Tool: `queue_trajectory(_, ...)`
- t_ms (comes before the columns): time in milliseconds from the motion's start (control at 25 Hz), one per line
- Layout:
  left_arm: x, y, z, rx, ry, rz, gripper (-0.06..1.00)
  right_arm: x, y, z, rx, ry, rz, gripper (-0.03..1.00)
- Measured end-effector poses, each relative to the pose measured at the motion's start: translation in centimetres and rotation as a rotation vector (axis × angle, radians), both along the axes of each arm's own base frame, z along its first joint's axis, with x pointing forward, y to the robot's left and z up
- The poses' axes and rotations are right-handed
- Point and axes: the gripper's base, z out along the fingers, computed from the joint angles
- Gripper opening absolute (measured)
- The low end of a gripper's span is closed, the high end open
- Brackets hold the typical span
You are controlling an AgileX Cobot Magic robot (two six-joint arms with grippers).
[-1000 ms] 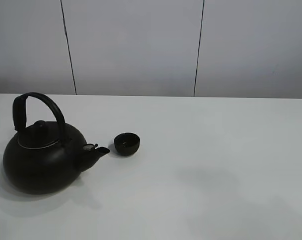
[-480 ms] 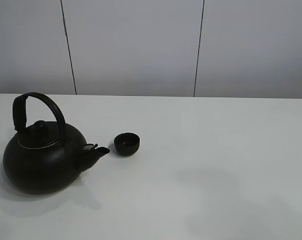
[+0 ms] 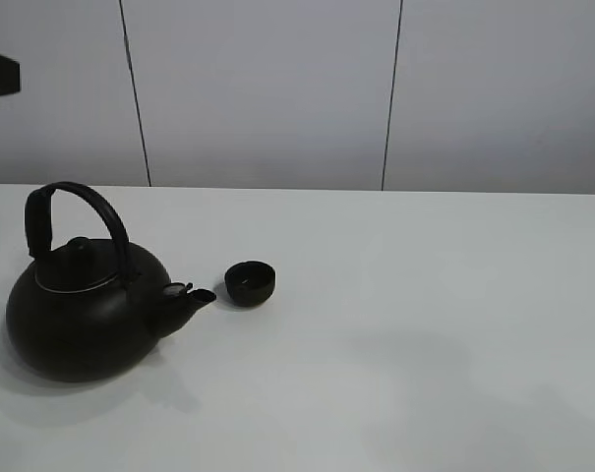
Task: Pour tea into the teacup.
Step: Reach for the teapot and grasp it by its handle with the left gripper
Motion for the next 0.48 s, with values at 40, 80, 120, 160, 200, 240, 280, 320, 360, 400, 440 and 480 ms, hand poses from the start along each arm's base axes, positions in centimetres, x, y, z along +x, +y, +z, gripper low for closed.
queue_trajectory(40, -0.1, 0.1, -0.7, -0.001, 0.014, -0.013, 0.45, 0.0, 0.0, 0.0, 0.0, 0.0, 0.0, 0.46)
queue_trajectory(80, -0.2, 0.2, -1.4, 0.001, 0.036, -0.016, 0.45, 0.0, 0.0, 0.0, 0.0, 0.0, 0.0, 0.46)
queue_trajectory(120, -0.3, 0.3, -2.1, 0.002, 0.051, -0.022, 0.45, 0.0, 0.0, 0.0, 0.0, 0.0, 0.0, 0.46)
queue_trajectory(160, -0.5, 0.4, -2.8, 0.008, 0.071, -0.026, 0.45, 0.0, 0.0, 0.0, 0.0, 0.0, 0.0, 0.46)
queue_trajectory(200, -0.6, 0.5, -3.6, 0.01, 0.09, -0.025, 0.45, 0.0, 0.0, 0.0, 0.0, 0.0, 0.0, 0.46)
queue_trajectory(240, -0.6, 0.5, -4.3, 0.014, 0.104, -0.023, 0.45, 0.0, 0.0, 0.0, 0.0, 0.0, 0.0, 0.46)
queue_trajectory(280, -0.6, 0.5, -4.8, 0.017, 0.109, -0.024, 0.45, 0.0, 0.0, 0.0, 0.001, 0.0, 0.0, 0.46)
queue_trajectory(320, -0.6, 0.5, -5.3, 0.015, 0.116, -0.023, 0.45, 0.0, 0.0, 0.0, 0.001, 0.0, 0.0, 0.46)
queue_trajectory(360, -0.5, 0.5, -5.9, 0.016, 0.12, -0.022, 0.45, 0.0, 0.0, 0.0, 0.001, 0.0, 0.0, 0.46)
queue_trajectory(400, -0.4, 0.5, -6.3, 0.016, 0.117, -0.029, 0.45, 0.0, 0.0, 0.0, 0.001, 0.0, 0.0, 0.46)
queue_trajectory(440, -0.2, 0.4, -6.7, 0.011, 0.117, -0.034, 0.45, 0.0, 0.0, 0.0, 0.001, 0.0, 0.0, 0.46)
queue_trajectory(480, -0.1, 0.4, -7.1, -0.003, 0.117, -0.037, 0.45, 0.0, 0.0, 0.0, 0.001, 0.0, 0.0, 0.46)
